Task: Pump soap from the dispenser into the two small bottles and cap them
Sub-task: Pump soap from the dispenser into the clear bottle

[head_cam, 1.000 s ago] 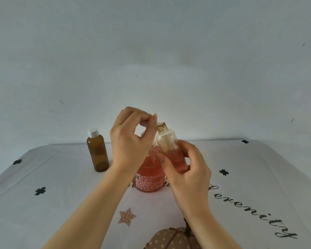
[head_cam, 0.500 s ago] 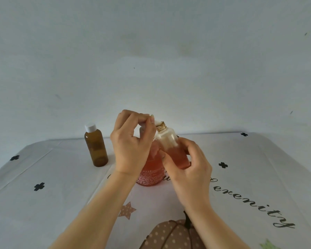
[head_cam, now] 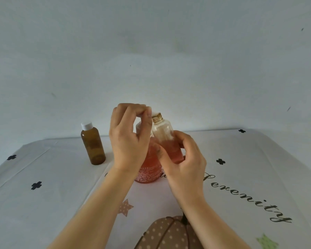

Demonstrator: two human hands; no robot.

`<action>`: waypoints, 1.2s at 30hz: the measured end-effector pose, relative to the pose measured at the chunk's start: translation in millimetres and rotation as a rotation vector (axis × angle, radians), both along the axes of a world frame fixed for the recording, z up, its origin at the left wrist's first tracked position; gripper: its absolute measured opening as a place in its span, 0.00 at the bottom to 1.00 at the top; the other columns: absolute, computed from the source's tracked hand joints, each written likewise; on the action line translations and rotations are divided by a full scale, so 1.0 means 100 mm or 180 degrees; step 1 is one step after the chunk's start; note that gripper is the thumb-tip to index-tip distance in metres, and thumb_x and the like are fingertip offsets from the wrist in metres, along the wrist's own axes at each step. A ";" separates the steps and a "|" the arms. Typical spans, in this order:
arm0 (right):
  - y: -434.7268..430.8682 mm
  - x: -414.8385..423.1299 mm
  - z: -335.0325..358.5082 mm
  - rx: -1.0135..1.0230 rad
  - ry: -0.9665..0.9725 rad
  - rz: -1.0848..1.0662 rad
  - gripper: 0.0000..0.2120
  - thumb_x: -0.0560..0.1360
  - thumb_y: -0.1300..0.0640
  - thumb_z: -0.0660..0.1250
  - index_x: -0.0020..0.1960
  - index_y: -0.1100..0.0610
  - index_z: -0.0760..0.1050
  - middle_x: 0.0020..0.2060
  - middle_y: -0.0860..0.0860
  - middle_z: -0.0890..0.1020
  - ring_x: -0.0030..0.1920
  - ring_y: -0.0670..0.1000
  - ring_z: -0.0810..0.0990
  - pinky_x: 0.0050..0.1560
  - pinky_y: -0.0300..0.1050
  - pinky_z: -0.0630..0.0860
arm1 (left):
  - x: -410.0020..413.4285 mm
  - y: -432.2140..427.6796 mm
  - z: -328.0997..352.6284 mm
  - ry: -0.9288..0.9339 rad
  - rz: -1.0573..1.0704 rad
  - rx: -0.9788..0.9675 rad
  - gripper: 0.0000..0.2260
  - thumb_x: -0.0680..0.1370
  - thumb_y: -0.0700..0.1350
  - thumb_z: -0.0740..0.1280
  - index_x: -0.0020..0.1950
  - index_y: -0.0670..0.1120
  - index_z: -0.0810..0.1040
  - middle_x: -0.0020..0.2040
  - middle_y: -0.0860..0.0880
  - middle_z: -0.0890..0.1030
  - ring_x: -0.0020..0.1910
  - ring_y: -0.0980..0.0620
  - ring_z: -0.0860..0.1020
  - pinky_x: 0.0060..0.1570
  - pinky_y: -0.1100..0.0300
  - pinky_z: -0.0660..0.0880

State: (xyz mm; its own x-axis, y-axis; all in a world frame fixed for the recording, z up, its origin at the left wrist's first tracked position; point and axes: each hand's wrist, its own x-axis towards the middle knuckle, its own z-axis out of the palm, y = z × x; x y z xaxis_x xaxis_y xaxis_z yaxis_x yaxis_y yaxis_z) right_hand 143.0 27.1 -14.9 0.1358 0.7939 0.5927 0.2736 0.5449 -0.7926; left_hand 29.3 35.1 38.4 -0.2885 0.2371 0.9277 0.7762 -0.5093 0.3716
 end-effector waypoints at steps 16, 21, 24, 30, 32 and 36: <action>0.00 0.02 -0.02 0.0038 -0.0100 -0.0034 0.22 0.69 0.39 0.71 0.58 0.50 0.77 0.49 0.42 0.82 0.49 0.42 0.80 0.53 0.50 0.78 | 0.00 -0.01 -0.07 0.0009 -0.0072 0.0012 0.07 0.79 0.38 0.63 0.48 0.37 0.80 0.46 0.50 0.76 0.46 0.48 0.77 0.48 0.65 0.72; 0.01 0.06 -0.07 -0.0109 -0.0171 0.0034 0.22 0.68 0.44 0.73 0.59 0.51 0.78 0.50 0.46 0.82 0.50 0.44 0.80 0.50 0.33 0.74 | -0.05 -0.01 -0.09 -0.0051 -0.0180 -0.0168 0.07 0.77 0.39 0.64 0.44 0.38 0.80 0.42 0.49 0.77 0.43 0.48 0.76 0.45 0.65 0.71; 0.01 0.06 -0.05 -0.0115 -0.0157 0.0026 0.21 0.68 0.44 0.73 0.59 0.51 0.78 0.50 0.45 0.82 0.50 0.45 0.81 0.51 0.40 0.77 | -0.02 -0.04 -0.09 -0.0145 -0.0189 -0.0174 0.07 0.77 0.39 0.64 0.44 0.39 0.80 0.43 0.51 0.77 0.44 0.48 0.77 0.45 0.64 0.72; 0.02 0.00 -0.01 0.0065 -0.0110 -0.0092 0.22 0.69 0.42 0.71 0.59 0.52 0.78 0.49 0.45 0.82 0.49 0.45 0.81 0.52 0.46 0.78 | 0.02 -0.10 -0.22 0.0305 -0.0114 -0.0342 0.13 0.79 0.37 0.59 0.62 0.37 0.75 0.61 0.49 0.73 0.61 0.50 0.73 0.62 0.65 0.68; 0.01 0.00 -0.01 0.0150 -0.0115 -0.0108 0.24 0.70 0.39 0.70 0.59 0.52 0.78 0.49 0.45 0.82 0.48 0.44 0.81 0.51 0.41 0.77 | 0.00 -0.11 -0.21 0.0404 -0.0105 -0.0376 0.14 0.80 0.35 0.59 0.64 0.37 0.74 0.63 0.48 0.72 0.63 0.49 0.72 0.64 0.61 0.68; 0.02 0.02 0.00 0.0181 -0.0151 -0.0125 0.24 0.70 0.39 0.73 0.59 0.52 0.77 0.48 0.46 0.82 0.47 0.44 0.80 0.48 0.30 0.73 | -0.04 -0.10 -0.13 0.0486 0.0114 -0.0346 0.13 0.79 0.33 0.60 0.62 0.36 0.76 0.60 0.43 0.77 0.62 0.49 0.73 0.64 0.66 0.66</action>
